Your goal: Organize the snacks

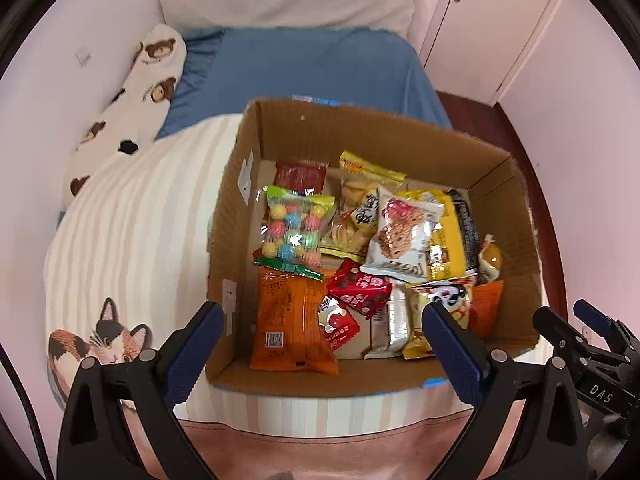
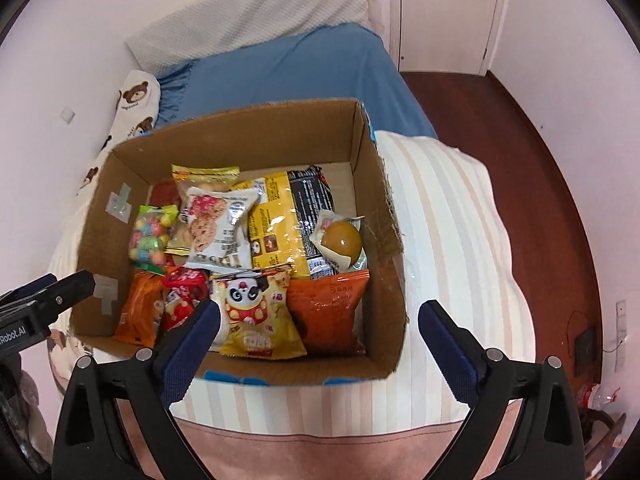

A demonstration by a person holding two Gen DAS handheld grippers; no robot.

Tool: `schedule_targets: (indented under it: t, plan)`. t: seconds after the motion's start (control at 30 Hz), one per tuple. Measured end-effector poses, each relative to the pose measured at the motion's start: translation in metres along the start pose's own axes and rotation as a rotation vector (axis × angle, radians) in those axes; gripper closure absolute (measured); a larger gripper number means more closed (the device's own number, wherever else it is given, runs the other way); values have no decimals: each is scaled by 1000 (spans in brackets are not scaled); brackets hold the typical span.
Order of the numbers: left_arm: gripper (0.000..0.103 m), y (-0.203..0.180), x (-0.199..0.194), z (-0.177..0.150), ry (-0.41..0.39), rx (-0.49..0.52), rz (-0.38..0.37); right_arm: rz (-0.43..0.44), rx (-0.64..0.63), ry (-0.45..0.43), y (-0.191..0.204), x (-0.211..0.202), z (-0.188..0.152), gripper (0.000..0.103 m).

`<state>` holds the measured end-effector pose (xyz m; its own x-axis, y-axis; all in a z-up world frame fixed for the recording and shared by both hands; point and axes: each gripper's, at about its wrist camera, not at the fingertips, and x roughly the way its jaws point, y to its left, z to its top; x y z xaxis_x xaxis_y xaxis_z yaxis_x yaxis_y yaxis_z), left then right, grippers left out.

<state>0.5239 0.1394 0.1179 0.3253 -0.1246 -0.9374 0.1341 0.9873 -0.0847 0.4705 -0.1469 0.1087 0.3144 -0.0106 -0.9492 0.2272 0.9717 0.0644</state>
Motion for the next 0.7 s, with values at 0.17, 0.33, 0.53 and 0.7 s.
schedule_targets:
  t: [0.17, 0.33, 0.53, 0.7]
  plan:
    - [2, -7, -34, -17, -65, 18, -2, 6, -15, -56, 5, -33, -12, 2]
    - [2, -10, -68, -40, -119, 26, -7, 15, -47, -120, 12, -73, -32, 2]
    - [2, -6, -106, -75, -165, 19, 18, 26, -63, -189, 12, -122, -63, 1]
    - [2, -7, -141, -98, -203, 28, 23, 35, -78, -237, 11, -161, -83, 1]
